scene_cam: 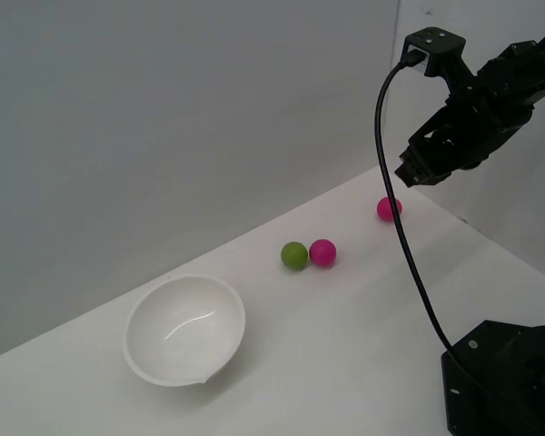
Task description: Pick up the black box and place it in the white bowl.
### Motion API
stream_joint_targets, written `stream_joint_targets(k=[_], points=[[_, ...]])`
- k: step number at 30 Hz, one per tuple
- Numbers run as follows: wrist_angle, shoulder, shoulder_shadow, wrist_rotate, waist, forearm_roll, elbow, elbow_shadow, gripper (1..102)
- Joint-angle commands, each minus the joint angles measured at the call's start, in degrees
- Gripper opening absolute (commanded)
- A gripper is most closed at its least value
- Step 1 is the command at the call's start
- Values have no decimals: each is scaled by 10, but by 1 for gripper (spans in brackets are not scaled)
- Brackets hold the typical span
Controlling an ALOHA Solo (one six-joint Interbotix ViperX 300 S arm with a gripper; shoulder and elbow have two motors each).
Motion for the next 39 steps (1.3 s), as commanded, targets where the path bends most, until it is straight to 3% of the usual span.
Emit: stream_joint_targets(k=[1, 6, 10, 25, 32, 39], points=[[-1, 21, 22, 4, -14, -18, -11, -15, 3], [-2, 26, 27, -1, -65, -36, -12, -16, 3], [-2, 27, 28, -8, -99, -37, -13, -17, 3], [-4, 58, 59, -18, -160, -71, -16, -18, 3], [-35, 56, 55, -54, -223, -73, -18, -22, 3], [-69, 13, 15, -70, -279, -73, -30, -33, 3]])
